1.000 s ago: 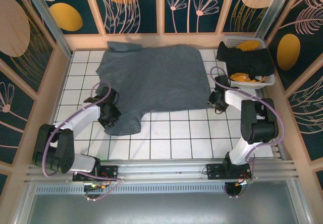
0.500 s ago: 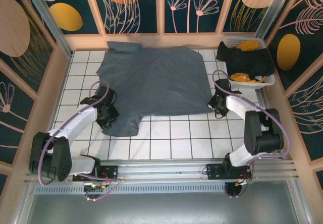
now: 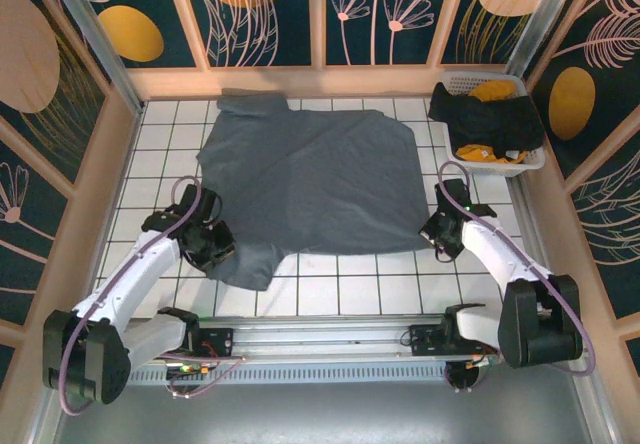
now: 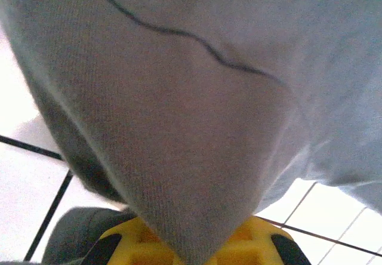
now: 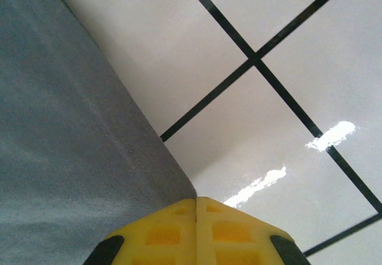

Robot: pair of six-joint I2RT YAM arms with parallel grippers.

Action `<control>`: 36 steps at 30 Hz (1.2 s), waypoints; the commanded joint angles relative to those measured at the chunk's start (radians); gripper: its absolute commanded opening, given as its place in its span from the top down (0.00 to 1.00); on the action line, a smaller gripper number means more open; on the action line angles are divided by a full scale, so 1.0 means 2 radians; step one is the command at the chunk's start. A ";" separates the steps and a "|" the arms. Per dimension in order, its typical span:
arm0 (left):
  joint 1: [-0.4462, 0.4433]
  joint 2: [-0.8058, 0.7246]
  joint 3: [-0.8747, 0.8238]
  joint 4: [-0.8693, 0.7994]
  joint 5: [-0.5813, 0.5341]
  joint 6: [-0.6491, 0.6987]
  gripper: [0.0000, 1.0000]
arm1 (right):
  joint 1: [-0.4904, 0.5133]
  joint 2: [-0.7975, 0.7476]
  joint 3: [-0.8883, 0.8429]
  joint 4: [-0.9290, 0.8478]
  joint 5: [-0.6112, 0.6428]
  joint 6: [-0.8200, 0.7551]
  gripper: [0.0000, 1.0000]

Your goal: Fold and stack the t-shirts

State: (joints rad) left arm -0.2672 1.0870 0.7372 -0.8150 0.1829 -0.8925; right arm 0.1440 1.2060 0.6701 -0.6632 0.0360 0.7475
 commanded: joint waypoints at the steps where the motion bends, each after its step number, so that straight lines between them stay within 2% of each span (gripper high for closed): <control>1: -0.001 -0.012 0.050 0.013 -0.014 -0.017 1.00 | 0.001 -0.010 0.029 -0.038 0.008 0.015 1.00; 7: 0.000 0.013 0.139 0.035 -0.060 -0.042 1.00 | -0.009 0.013 0.095 -0.050 0.010 0.015 1.00; 14: 0.000 0.097 0.210 0.052 -0.102 -0.056 1.00 | -0.022 0.086 0.169 -0.032 0.002 0.012 1.00; 22: 0.007 0.198 0.261 0.036 -0.144 -0.024 1.00 | -0.024 0.181 0.250 -0.014 0.017 0.002 1.00; 26: 0.011 0.211 0.263 0.013 -0.137 -0.007 1.00 | -0.024 0.209 0.271 -0.019 0.022 -0.007 1.00; 29: 0.011 0.199 0.250 -0.020 -0.129 0.011 1.00 | -0.023 0.198 0.260 -0.023 0.026 -0.011 1.00; 36: 0.011 0.119 0.130 -0.079 -0.052 0.020 1.00 | -0.016 0.129 0.194 -0.046 0.022 -0.025 1.00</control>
State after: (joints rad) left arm -0.2493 1.3804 1.0790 -0.8524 0.0051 -0.8791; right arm 0.1047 1.5345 1.1069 -0.6968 0.0624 0.7265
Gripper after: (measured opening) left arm 0.058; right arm 0.052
